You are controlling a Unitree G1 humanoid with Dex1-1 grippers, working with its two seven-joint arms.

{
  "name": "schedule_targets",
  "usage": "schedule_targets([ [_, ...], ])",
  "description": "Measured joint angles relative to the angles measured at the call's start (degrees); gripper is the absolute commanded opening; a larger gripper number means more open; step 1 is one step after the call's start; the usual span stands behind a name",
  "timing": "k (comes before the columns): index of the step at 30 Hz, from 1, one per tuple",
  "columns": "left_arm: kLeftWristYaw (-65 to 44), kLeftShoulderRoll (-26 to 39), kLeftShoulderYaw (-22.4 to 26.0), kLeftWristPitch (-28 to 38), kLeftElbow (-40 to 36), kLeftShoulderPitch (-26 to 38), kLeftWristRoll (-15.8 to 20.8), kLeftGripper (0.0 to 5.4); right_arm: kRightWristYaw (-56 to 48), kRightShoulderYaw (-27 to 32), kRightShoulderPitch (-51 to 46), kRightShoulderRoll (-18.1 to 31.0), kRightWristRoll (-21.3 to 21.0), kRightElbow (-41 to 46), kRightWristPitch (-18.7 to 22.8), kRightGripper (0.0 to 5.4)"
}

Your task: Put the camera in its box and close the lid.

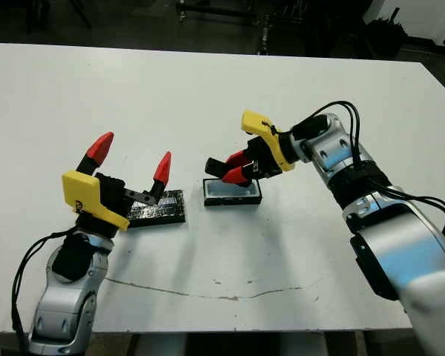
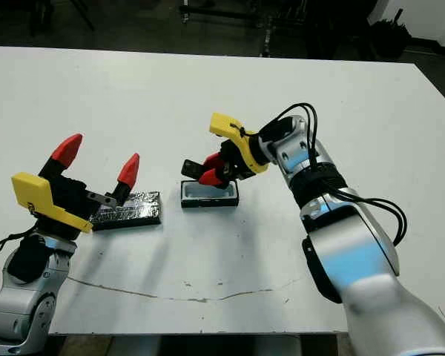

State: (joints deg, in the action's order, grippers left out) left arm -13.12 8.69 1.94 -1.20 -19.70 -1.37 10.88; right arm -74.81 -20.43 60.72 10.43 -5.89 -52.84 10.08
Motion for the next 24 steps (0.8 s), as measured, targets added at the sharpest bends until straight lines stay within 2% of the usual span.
schedule_targets([
  [24, -0.1, -0.2, -0.1, 1.0, 0.1, -0.1, 0.0, 5.40, -1.9, -2.0, -1.2, 0.2, -2.0, 0.0, -0.5, 1.65],
])
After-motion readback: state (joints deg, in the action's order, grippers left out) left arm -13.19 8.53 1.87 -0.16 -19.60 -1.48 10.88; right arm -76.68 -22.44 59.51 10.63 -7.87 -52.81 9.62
